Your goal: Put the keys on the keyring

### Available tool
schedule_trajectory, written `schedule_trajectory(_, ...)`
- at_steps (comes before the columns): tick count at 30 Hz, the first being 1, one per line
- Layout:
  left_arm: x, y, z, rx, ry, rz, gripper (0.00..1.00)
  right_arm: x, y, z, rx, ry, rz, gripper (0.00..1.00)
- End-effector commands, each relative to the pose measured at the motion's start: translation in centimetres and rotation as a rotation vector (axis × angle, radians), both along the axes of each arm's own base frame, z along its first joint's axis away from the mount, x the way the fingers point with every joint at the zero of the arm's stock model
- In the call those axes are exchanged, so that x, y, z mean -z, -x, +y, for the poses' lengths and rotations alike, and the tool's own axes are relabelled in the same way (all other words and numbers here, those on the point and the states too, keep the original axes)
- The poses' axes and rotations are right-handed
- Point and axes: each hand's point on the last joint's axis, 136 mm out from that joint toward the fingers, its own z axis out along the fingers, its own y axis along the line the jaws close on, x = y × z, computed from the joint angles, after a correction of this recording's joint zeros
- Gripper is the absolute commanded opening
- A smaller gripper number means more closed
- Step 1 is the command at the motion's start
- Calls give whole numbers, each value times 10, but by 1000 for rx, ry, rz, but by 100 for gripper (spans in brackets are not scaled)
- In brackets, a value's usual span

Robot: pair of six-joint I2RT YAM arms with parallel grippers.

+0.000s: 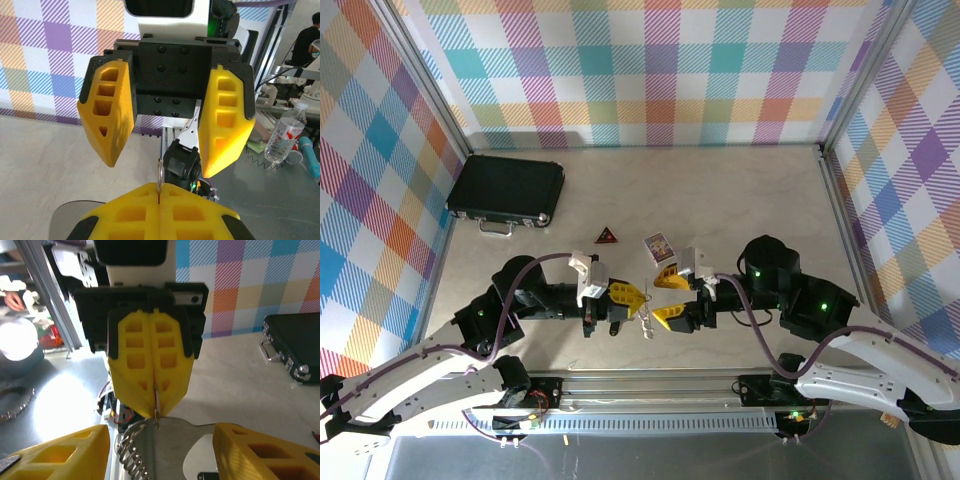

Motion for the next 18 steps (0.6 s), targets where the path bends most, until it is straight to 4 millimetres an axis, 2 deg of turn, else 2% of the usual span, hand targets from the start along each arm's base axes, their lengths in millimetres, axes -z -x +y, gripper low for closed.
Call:
schedule_trajectory(1,-20,10,2,44,81,-32,0,-26,5,5,-24,-106,25,53)
schedule_trajectory(7,-24,7,3,24,110,-43,0,-26,7,7,-42,-104,29,41)
schedule_trajectory(12,-25,6,3,18,122,-45,0,-21,8,7,-47,-83,39,35)
schedule_trajectory(18,-25,6,3,16,125,-45,0,-16,5,10,-41,-71,44,33)
